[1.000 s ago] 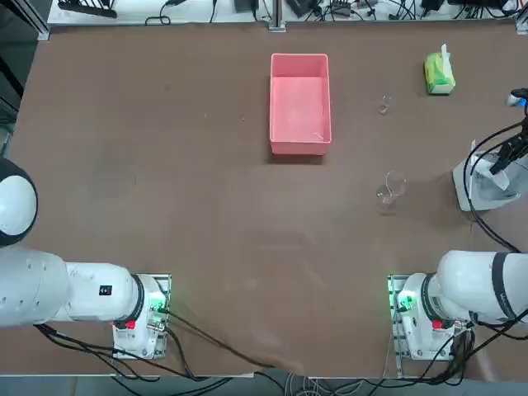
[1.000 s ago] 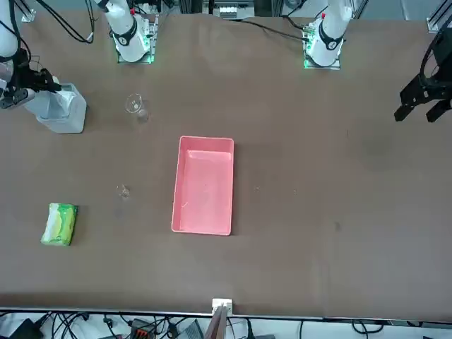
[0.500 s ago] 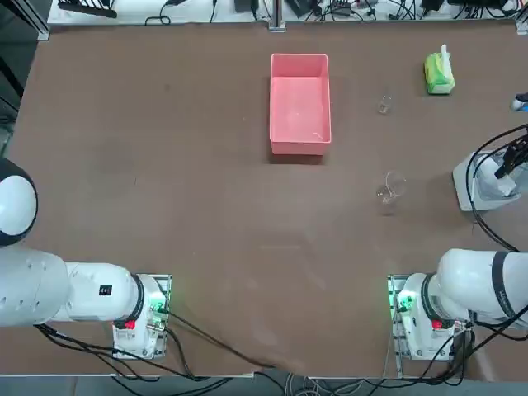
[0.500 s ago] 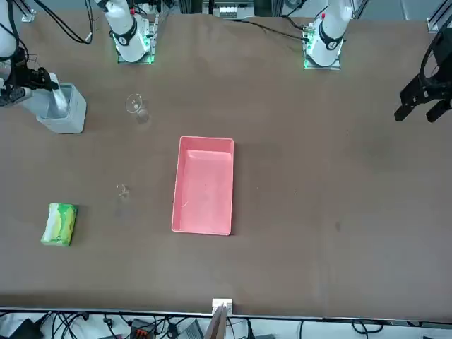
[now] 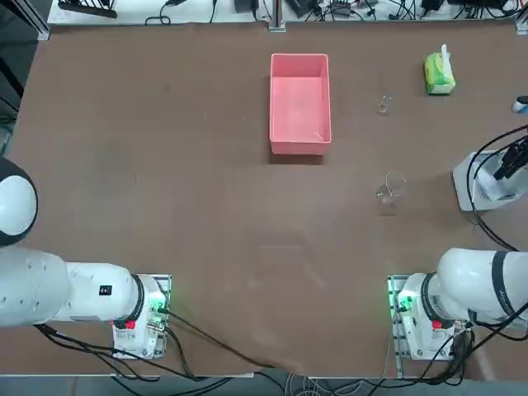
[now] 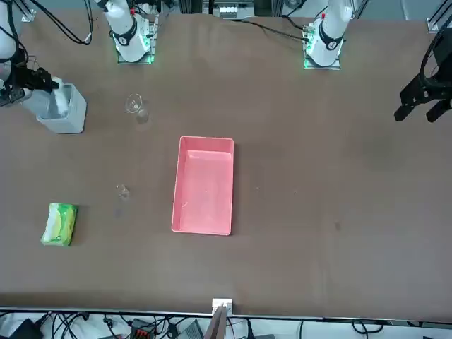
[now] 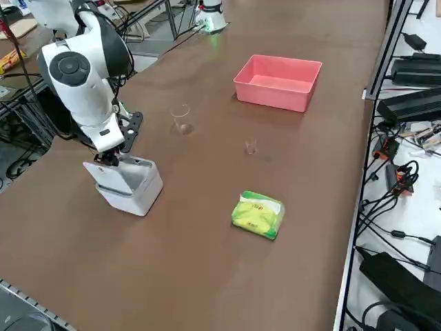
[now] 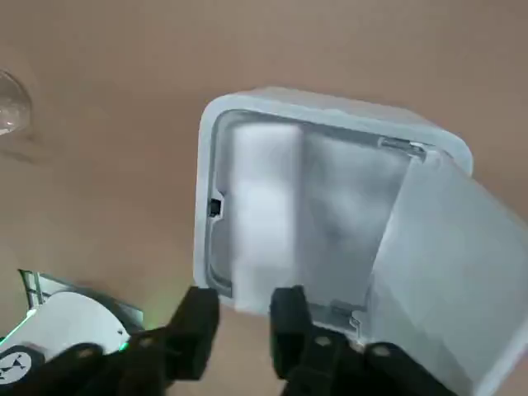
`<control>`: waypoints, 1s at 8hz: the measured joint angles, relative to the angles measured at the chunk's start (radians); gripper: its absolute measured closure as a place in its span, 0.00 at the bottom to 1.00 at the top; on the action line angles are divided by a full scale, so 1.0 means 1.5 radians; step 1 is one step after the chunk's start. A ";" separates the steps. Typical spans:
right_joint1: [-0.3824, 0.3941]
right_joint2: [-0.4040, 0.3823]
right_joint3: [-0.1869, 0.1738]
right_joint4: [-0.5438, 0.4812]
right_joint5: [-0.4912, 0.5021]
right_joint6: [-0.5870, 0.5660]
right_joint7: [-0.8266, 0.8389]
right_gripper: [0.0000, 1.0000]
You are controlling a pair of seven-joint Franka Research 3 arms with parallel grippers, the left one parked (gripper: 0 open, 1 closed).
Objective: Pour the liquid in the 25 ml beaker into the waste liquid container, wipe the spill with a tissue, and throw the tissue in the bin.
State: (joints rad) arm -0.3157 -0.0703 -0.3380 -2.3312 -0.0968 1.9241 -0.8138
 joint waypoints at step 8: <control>0.019 -0.002 0.064 0.138 0.015 -0.026 0.048 0.00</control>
State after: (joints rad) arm -0.2872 -0.0734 -0.2421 -2.1245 -0.0740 1.8847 -0.7411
